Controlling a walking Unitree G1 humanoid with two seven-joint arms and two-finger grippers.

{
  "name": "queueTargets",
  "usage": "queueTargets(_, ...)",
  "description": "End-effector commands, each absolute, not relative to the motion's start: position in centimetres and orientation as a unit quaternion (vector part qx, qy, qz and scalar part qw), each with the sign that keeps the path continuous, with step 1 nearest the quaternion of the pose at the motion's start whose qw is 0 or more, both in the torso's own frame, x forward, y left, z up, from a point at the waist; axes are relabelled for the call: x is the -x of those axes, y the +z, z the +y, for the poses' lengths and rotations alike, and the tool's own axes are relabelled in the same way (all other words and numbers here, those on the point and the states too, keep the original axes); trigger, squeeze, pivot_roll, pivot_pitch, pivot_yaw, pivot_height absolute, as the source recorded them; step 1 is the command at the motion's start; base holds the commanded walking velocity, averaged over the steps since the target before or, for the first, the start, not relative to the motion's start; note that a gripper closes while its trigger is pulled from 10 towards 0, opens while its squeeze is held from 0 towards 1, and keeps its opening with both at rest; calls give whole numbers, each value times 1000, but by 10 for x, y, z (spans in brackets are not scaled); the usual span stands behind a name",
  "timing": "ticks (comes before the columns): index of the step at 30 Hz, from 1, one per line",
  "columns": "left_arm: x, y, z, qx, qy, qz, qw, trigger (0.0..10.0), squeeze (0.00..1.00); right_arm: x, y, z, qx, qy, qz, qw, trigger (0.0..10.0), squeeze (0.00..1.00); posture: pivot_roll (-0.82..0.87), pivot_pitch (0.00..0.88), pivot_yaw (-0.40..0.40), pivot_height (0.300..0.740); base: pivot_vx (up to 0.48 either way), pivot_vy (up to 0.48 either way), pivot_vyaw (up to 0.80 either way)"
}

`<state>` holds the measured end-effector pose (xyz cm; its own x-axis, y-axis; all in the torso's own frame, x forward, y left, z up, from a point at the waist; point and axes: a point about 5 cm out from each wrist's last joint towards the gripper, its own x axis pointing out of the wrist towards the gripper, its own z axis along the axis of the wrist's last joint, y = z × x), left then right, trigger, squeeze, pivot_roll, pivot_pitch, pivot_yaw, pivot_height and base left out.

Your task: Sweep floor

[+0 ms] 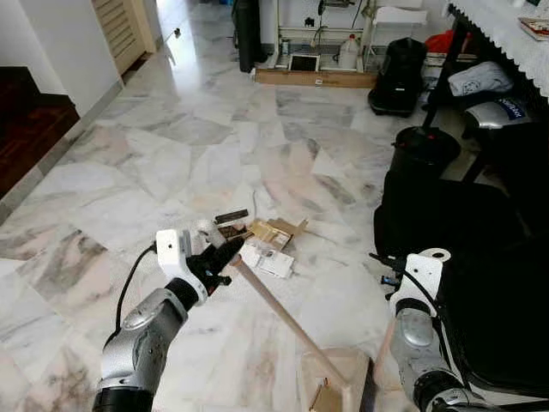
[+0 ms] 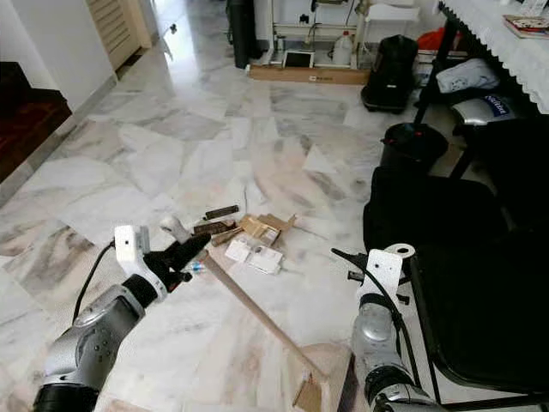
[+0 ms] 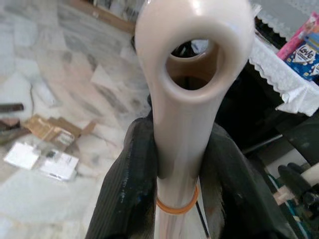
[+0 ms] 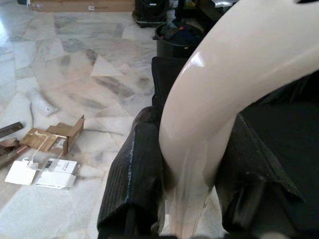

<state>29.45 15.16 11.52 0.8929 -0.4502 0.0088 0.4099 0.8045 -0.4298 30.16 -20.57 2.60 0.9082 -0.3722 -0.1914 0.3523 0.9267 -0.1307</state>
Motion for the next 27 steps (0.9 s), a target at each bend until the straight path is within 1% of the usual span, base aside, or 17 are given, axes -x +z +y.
queueTargets(1,-298,130,163,190,-202,10,961,10000,0,-304,26,-201,45,-176,115,977,10000,0,125,16,9,740,0,0,0)
queueTargets(2,-298,130,163,190,-202,10,961,10000,0,-304,26,-201,45,-176,115,977,10000,0,125,16,9,740,0,0,0)
queueTargets(3,-298,135,169,168,-185,-4,968,10000,0,-304,26,-201,40,-175,117,977,10000,0,125,15,8,740,0,0,0)
queueTargets(7,-300,143,181,122,-145,-32,981,10000,0,-305,26,-203,20,-178,121,976,10000,0,128,3,1,740,0,0,0)
queueTargets(9,-302,148,186,95,-122,-48,987,10000,0,-307,26,-204,-3,-184,126,975,10000,0,127,0,-3,740,0,0,0)
queueTargets(16,-305,150,194,71,-77,-68,992,10000,0,-313,31,-208,-89,-206,124,967,10000,0,115,0,-13,740,0,0,0)
queueTargets(17,-306,150,195,68,-74,-69,993,10000,0,-314,32,-208,-93,-206,123,966,10000,0,115,0,-14,740,0,0,0)
queueTargets(18,-306,150,195,43,-72,-72,994,10000,0,-315,33,-208,-104,-208,123,965,10000,0,114,0,-16,740,0,0,0)
queueTargets(20,-307,149,195,32,-73,-73,994,10000,0,-316,34,-208,-111,-209,121,964,10000,0,112,0,-18,740,0,0,0)
queueTargets(22,-307,148,192,6,-84,-72,994,10000,0,-319,37,-209,-126,-210,117,962,10000,0,112,0,-21,740,0,0,0)
queueTargets(25,-308,143,183,-8,-115,-64,991,10000,0,-322,40,-210,-162,-215,110,957,10000,0,111,0,-25,740,0,0,0)
queueTargets(26,-308,143,183,-8,-115,-64,991,10000,0,-322,40,-210,-162,-215,110,957,10000,0,111,0,-25,740,0,0,0)
queueTargets(27,-309,143,181,-4,-119,-64,991,10000,0,-322,41,-211,-184,-218,108,952,10000,0,112,0,-25,740,0,0,0)
